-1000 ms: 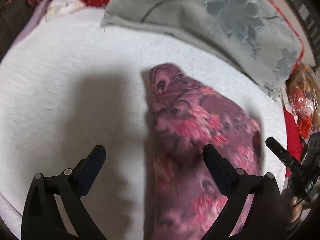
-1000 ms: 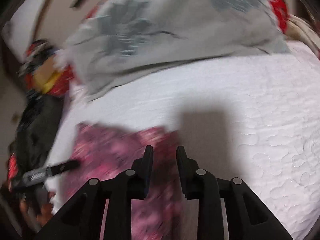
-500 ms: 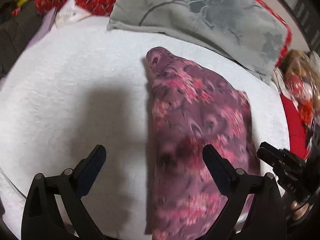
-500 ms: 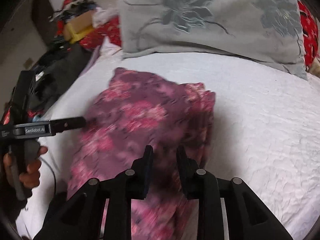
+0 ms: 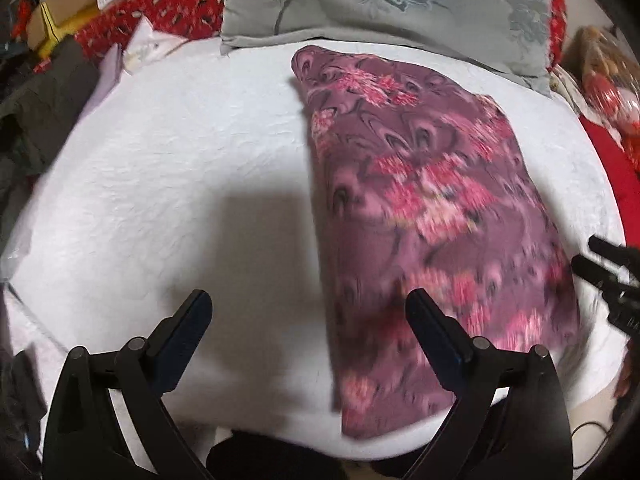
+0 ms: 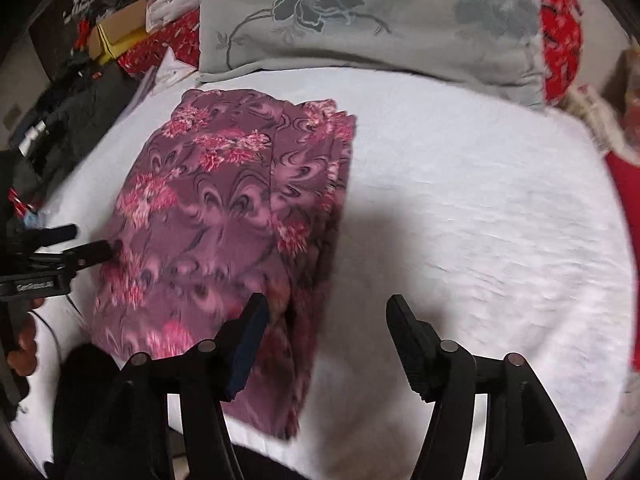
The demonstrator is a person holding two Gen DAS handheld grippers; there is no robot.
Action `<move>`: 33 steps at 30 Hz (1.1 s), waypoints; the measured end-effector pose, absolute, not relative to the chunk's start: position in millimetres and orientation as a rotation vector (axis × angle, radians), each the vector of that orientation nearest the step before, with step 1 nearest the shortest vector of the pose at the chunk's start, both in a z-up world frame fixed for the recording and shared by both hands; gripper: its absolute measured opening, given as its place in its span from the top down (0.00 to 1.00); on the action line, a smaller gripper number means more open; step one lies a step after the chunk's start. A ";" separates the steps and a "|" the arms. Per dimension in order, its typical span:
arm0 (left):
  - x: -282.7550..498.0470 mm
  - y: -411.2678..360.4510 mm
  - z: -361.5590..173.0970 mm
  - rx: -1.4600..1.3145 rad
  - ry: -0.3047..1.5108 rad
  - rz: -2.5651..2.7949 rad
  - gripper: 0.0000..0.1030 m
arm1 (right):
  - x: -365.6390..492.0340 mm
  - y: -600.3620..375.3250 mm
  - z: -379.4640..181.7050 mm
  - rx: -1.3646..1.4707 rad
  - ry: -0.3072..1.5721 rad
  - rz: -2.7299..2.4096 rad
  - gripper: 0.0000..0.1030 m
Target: Fold small clothes
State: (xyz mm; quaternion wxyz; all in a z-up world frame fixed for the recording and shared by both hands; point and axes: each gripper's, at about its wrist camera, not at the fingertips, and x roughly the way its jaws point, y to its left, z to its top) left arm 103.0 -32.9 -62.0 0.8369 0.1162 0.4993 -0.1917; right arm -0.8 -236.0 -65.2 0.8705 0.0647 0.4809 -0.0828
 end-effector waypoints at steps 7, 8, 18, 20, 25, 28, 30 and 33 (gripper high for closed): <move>46.8 -15.6 -49.4 0.273 0.973 -0.427 0.04 | -54.4 -217.4 -56.2 0.166 1.013 -0.241 0.13; 40.2 -14.2 -47.9 0.273 0.959 -0.434 0.04 | -59.4 -213.9 -56.7 0.164 1.005 -0.261 0.10; -2.6 -10.3 -39.2 0.262 0.877 -0.460 0.04 | -113.6 -195.6 -41.2 0.145 0.913 -0.371 0.02; -8.9 -10.5 -38.2 0.264 0.866 -0.463 0.04 | -117.7 -191.0 -34.6 0.146 0.874 -0.365 0.01; -20.5 -10.8 -36.5 0.258 0.853 -0.481 0.04 | -119.5 -175.9 -24.9 0.079 0.828 -0.378 0.01; -25.9 -11.7 -34.6 0.266 0.837 -0.488 0.04 | -119.6 -170.0 -21.7 0.062 0.814 -0.377 0.01; -28.7 -12.3 -33.9 0.272 0.829 -0.494 0.04 | -119.8 -167.1 -21.0 0.053 0.809 -0.376 0.01; -32.1 -13.6 -32.4 0.274 0.822 -0.506 0.04 | -120.1 -164.3 -21.2 0.053 0.808 -0.370 0.01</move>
